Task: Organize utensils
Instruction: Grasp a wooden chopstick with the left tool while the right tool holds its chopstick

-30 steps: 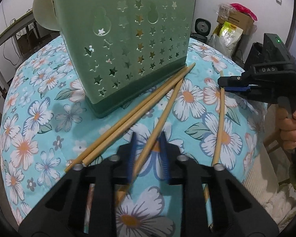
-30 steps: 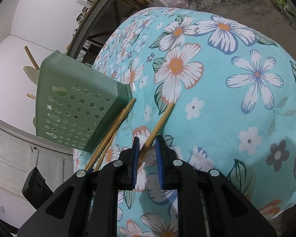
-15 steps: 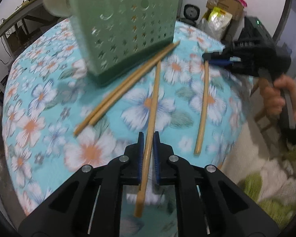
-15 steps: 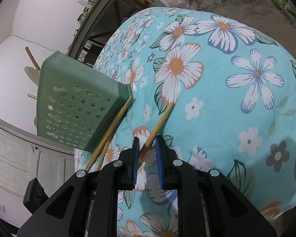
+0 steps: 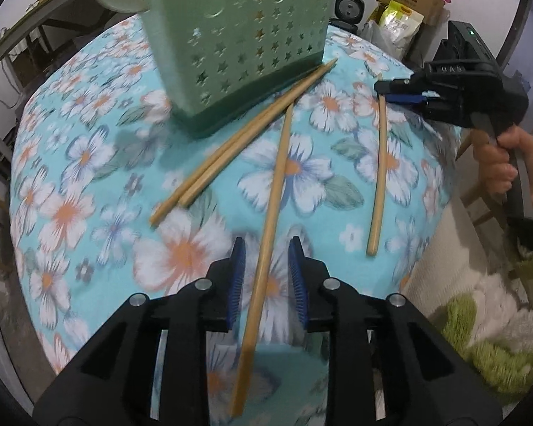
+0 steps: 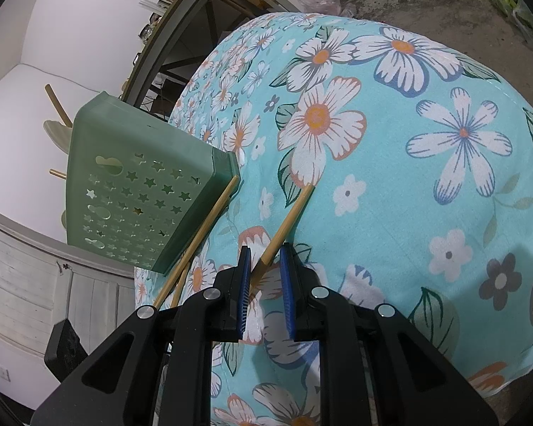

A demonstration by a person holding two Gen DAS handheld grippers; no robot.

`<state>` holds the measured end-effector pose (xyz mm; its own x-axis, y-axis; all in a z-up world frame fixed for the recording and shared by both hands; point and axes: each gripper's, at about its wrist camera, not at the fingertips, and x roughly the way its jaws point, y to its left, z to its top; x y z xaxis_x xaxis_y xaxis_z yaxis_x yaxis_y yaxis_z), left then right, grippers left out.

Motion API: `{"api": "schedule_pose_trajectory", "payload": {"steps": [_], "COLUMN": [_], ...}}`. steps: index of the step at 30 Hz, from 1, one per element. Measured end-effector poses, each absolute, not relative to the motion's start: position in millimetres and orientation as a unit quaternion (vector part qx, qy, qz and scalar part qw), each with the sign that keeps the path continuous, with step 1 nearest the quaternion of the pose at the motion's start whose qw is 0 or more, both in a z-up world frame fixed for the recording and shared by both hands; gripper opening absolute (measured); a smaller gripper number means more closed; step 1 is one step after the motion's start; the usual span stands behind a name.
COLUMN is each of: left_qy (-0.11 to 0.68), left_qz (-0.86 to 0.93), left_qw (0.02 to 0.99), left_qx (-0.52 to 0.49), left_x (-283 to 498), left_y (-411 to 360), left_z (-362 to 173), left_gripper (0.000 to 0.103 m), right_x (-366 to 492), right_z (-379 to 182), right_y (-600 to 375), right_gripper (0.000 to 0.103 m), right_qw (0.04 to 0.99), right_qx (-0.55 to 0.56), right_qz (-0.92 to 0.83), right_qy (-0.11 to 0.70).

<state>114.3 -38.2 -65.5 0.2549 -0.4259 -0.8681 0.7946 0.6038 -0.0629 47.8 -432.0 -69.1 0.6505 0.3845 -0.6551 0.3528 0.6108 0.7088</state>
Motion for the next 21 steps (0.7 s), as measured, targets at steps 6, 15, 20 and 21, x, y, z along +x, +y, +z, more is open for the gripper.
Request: {"api": "schedule_pose_trajectory", "payload": {"steps": [6, 15, 20, 21], "left_qy": [0.451, 0.429, 0.437, 0.438], "left_qz": [-0.416, -0.430, -0.434, -0.434], "left_qw": [0.762, 0.764, 0.759, 0.759], "left_qx": [0.207, 0.218, 0.211, 0.211], "left_x": [135, 131, 126, 126], "left_y": [-78, -105, -100, -101], "left_z": [-65, -69, -67, -67], "left_gripper": [0.024, 0.006, 0.006, 0.006], "right_x": [48, 49, 50, 50], "right_z": [-68, -69, -69, -69], "right_y": [-432, -432, -431, -431], "right_gripper": [0.016, 0.016, 0.016, 0.016], "right_qw": [0.794, 0.795, 0.795, 0.795], "right_qx": [0.441, 0.441, 0.440, 0.439], "right_qz": [0.011, 0.015, 0.016, 0.015], "right_qy": [0.418, 0.417, 0.418, 0.418]}}
